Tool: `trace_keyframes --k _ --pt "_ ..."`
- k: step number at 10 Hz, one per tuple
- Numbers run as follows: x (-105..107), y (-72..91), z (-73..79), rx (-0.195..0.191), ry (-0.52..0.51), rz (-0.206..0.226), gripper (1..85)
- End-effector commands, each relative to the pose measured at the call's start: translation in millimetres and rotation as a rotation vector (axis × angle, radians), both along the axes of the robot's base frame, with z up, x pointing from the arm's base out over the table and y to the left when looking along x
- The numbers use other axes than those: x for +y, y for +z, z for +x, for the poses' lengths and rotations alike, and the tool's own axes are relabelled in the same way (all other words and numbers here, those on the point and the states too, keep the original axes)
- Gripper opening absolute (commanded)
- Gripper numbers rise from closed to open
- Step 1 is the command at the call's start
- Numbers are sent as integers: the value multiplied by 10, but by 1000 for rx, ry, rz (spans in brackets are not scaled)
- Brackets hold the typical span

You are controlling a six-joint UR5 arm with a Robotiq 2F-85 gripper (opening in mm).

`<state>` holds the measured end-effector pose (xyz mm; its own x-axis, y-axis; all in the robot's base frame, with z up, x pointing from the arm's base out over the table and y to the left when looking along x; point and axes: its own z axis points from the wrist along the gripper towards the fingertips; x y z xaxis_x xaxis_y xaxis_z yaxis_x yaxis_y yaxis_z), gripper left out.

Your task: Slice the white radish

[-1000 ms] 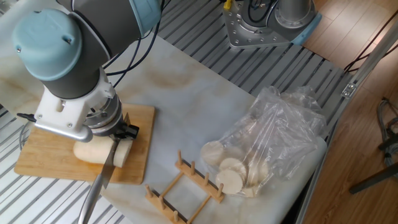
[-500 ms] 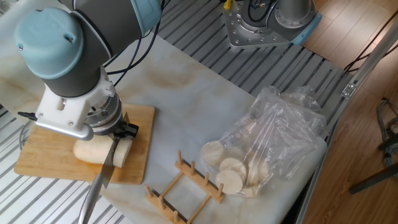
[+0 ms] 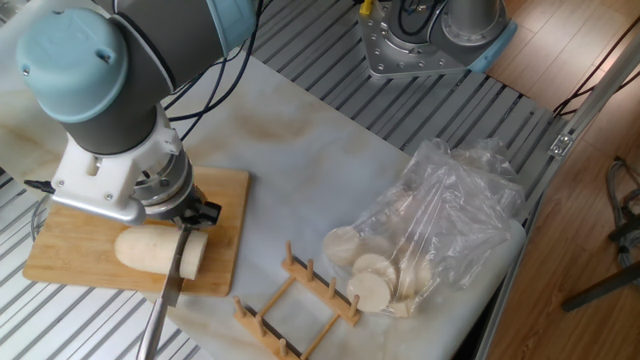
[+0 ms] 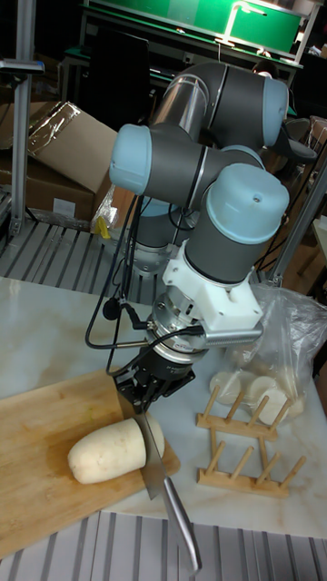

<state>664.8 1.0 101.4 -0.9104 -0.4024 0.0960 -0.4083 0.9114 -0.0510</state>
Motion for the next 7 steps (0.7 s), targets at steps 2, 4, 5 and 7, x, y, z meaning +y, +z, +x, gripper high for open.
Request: trace_keyframes --k 2,4,5,7 --pt "108 59 154 -9 -11 22 123" --pt "133 75 251 -17 -13 19 123" --pt "133 59 254 -16 -23 16 97" --pt "97 10 212 -15 -23 11 67"
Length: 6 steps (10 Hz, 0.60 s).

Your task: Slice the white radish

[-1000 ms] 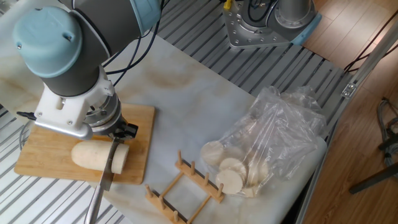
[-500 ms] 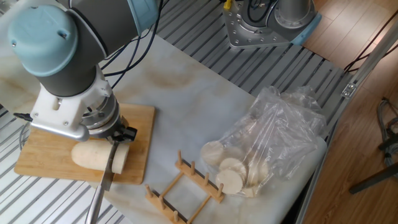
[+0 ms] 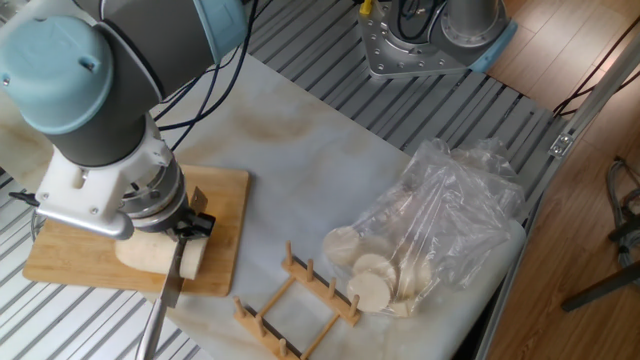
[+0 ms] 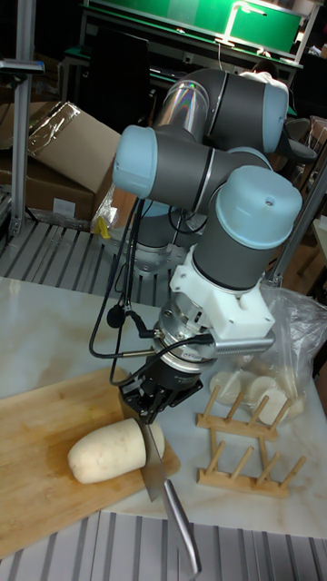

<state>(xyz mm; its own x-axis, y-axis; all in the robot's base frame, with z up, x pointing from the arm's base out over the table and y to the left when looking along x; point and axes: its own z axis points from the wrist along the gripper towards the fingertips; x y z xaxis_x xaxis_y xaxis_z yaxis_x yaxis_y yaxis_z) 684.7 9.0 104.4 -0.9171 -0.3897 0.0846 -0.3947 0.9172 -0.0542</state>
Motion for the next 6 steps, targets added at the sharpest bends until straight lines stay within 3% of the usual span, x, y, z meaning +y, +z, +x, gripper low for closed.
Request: trace_keyframes --k 1,6 --pt "7 -34 -15 -1 -10 9 53" --pt "-160 -70 -258 16 0 -5 13"
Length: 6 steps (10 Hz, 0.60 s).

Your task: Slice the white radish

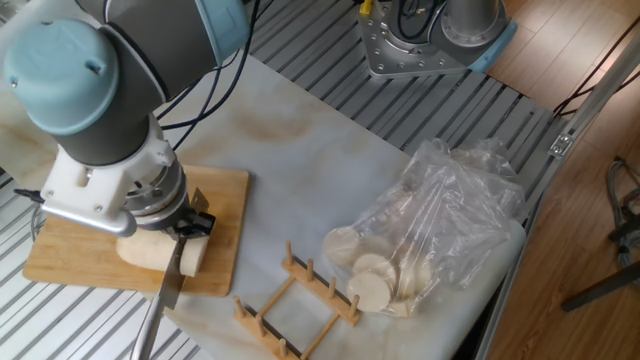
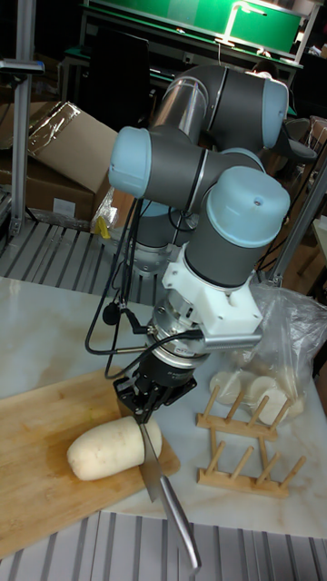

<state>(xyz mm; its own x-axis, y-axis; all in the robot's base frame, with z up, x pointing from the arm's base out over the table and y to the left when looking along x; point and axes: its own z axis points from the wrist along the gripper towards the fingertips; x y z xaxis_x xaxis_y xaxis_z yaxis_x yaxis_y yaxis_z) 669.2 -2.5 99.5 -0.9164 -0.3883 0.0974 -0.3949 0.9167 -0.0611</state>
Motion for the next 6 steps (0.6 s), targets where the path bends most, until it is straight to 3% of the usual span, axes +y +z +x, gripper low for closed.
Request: trace_keyframes --k 1,3,6 --pt "-52 -49 -144 12 -3 7 13" --pt "-102 -2 -265 52 -4 -20 13" --pt "-145 -41 -310 64 -3 -43 13"
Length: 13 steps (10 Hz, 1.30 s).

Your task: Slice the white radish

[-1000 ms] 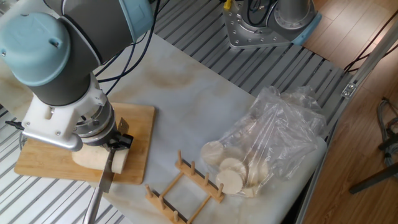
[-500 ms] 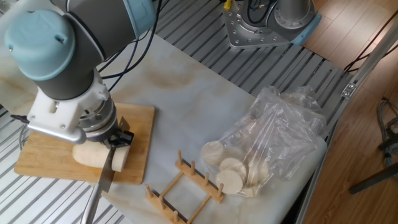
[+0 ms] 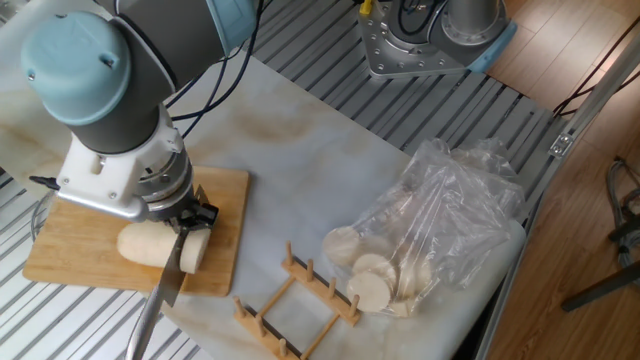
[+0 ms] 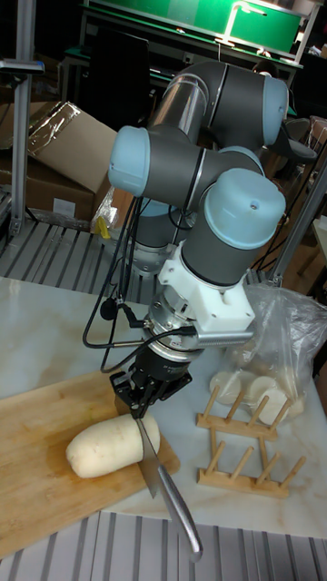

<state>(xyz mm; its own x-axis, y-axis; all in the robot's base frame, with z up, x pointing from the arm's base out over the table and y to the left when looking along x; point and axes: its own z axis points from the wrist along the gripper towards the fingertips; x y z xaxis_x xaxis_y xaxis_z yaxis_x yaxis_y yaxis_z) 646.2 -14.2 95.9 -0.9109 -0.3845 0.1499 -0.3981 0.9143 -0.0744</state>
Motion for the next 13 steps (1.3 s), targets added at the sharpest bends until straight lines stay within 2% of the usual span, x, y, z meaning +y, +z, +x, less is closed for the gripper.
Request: trace_keyframes --k 1,3,4,5,6,10,13 --pt "-63 6 -129 33 -1 -18 13" --pt "-42 104 -146 59 1 -23 13" --pt "43 138 -82 58 -11 -28 13" --pt "157 -1 30 21 -32 -10 13" --pt "157 -19 52 16 -37 -12 13" --pt "179 -29 79 -4 -19 33 13" --pt "164 37 156 -19 -10 55 13"
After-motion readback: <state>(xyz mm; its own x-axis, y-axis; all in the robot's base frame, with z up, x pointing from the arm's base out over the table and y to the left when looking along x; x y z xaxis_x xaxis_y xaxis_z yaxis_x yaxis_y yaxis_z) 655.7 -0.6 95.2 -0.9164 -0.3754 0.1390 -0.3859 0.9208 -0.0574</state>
